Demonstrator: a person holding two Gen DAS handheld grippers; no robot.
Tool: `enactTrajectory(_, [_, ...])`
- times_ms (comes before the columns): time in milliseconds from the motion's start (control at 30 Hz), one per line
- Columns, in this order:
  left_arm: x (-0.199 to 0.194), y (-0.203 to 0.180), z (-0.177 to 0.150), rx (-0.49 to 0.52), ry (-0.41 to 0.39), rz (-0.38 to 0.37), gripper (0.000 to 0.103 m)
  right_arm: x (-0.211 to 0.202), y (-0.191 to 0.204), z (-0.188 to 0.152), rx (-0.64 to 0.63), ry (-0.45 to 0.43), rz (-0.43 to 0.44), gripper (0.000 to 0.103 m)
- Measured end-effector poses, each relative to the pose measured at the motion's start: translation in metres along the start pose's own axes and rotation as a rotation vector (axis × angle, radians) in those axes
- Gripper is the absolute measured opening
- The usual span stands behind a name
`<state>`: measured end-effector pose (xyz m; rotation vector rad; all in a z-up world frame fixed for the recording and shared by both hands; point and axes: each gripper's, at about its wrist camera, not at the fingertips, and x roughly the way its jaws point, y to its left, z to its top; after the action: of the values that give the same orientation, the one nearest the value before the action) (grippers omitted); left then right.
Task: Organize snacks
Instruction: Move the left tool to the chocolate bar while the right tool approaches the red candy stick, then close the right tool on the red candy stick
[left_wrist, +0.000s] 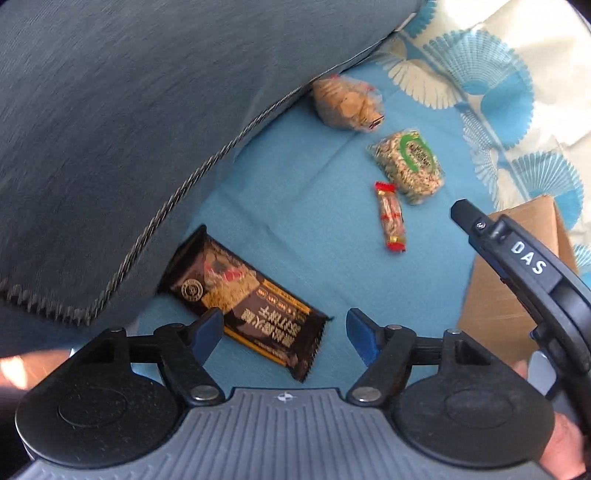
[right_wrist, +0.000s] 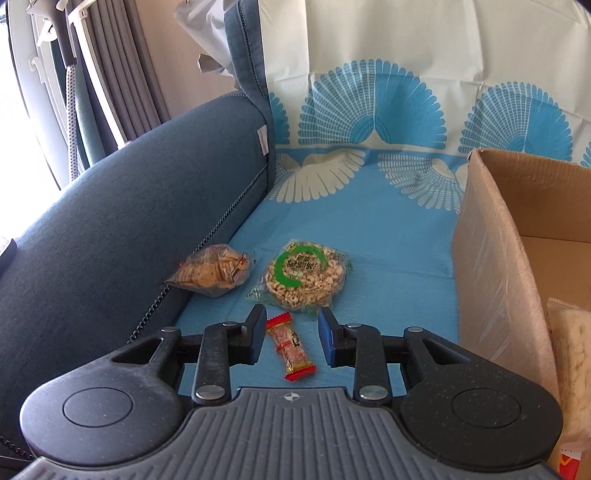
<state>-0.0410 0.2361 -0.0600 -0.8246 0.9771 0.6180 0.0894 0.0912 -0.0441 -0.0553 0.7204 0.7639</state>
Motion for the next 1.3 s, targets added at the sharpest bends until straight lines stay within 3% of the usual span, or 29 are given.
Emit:
enactTrajectory(200, [0.011, -0.016, 0.002, 0.130, -0.116, 0.074, 0.077, 0.010, 0.001, -0.003, -0.007, 0.023, -0.006, 0.033])
enactTrajectory(300, [0.013, -0.022, 0.002, 0.167, -0.150, 0.104, 0.072, 0.017, 0.001, -0.004, -0.014, 0.042, -0.007, 0.033])
enactTrajectory(367, [0.016, -0.023, 0.002, 0.194, -0.168, 0.140, 0.054, 0.023, 0.002, -0.004, -0.020, 0.053, -0.009, 0.034])
enactTrajectory(400, [0.015, -0.022, 0.003, 0.187, -0.175, 0.146, 0.050, 0.025, 0.002, -0.004, -0.020, 0.056, -0.008, 0.034])
enactTrajectory(467, [0.014, -0.020, 0.006, 0.172, -0.173, 0.114, 0.017, 0.031, 0.002, -0.003, -0.023, 0.066, -0.006, 0.034])
enactTrajectory(500, [0.016, -0.018, 0.007, 0.162, -0.169, 0.113, 0.016, 0.035, 0.003, -0.003, -0.023, 0.074, -0.004, 0.035])
enactTrajectory(633, [0.014, -0.006, 0.013, 0.070, -0.156, 0.061, 0.017, 0.051, 0.006, -0.005, -0.038, 0.115, 0.008, 0.038])
enactTrajectory(700, [0.012, -0.001, 0.014, 0.035, -0.163, 0.030, 0.025, 0.059, 0.010, -0.007, -0.066, 0.132, 0.005, 0.039])
enactTrajectory(733, [0.012, -0.001, 0.014, 0.029, -0.161, 0.028, 0.035, 0.064, 0.012, -0.007, -0.086, 0.138, -0.003, 0.040])
enactTrajectory(767, [0.013, -0.001, 0.014, 0.027, -0.161, 0.027, 0.037, 0.068, 0.014, -0.008, -0.101, 0.146, -0.011, 0.041])
enactTrajectory(1000, [0.005, 0.001, 0.014, 0.022, -0.180, 0.022, 0.045, 0.088, 0.016, -0.013, -0.151, 0.175, -0.042, 0.043])
enactTrajectory(1067, [0.007, 0.001, 0.015, 0.022, -0.181, 0.019, 0.047, 0.087, 0.017, -0.015, -0.172, 0.168, -0.038, 0.038])
enactTrajectory(1100, [0.007, 0.001, 0.016, 0.018, -0.183, 0.020, 0.047, 0.086, 0.018, -0.015, -0.180, 0.166, -0.029, 0.025])
enactTrajectory(1133, [0.007, 0.001, 0.016, 0.013, -0.185, 0.019, 0.047, 0.085, 0.018, -0.016, -0.186, 0.165, -0.020, 0.018])
enactTrajectory(1300, [0.006, 0.003, 0.017, -0.006, -0.181, -0.010, 0.052, 0.070, 0.014, -0.015, -0.171, 0.148, -0.011, 0.017])
